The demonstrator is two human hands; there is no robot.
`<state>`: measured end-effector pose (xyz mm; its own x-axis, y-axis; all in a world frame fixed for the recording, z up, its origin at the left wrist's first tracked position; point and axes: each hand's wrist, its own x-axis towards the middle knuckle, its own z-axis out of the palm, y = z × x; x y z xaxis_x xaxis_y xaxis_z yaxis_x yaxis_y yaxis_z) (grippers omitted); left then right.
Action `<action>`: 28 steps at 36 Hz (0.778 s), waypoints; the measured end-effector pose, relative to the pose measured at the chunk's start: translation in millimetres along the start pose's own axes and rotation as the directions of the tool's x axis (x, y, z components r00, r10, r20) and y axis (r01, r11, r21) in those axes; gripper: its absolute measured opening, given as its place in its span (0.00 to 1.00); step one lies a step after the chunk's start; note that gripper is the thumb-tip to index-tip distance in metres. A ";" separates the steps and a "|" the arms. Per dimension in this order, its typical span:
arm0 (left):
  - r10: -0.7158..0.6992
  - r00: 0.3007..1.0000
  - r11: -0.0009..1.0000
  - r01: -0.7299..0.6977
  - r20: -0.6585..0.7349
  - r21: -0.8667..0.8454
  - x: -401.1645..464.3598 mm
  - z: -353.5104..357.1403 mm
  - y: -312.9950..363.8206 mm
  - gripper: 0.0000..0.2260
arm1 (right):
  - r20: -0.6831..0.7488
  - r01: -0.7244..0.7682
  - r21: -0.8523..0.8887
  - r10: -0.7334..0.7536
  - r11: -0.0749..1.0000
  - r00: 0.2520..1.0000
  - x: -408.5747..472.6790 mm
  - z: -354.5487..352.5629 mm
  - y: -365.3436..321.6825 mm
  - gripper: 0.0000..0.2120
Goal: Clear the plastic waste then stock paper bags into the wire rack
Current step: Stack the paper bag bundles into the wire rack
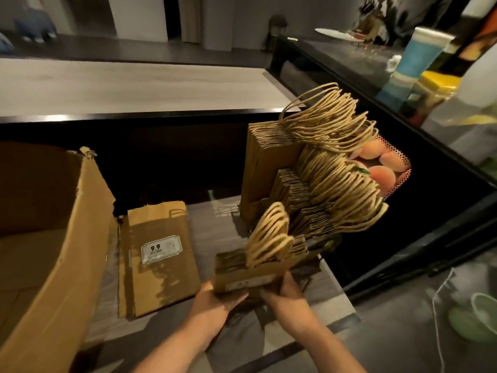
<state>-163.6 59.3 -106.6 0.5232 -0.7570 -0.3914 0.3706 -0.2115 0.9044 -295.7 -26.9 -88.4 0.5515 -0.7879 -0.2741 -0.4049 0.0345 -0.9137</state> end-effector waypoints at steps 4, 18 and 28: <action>-0.012 0.999 0.990 0.016 -0.030 0.139 2.3 1.7 0.7 0.08 | 0.038 -0.017 -0.051 0.019 0.999 0.999 -4.8 -2.9 4.6 0.15; 0.242 0.968 0.969 -0.244 0.066 0.026 -4.5 35.2 57.8 0.09 | -0.303 0.144 -0.578 -0.375 0.803 0.876 1.6 -96.7 7.5 0.13; 0.353 0.930 0.931 -0.336 0.107 -0.145 -2.0 90.2 94.7 0.31 | -0.125 0.028 -0.824 -0.230 0.566 0.965 38.8 -114.5 -15.4 0.22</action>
<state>-198.8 -15.0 -4.9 0.5351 -0.8444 -0.0269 0.2804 0.1475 0.9485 -351.6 -128.5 -50.6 0.5341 -0.8453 -0.0172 -0.8146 -0.5090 -0.2781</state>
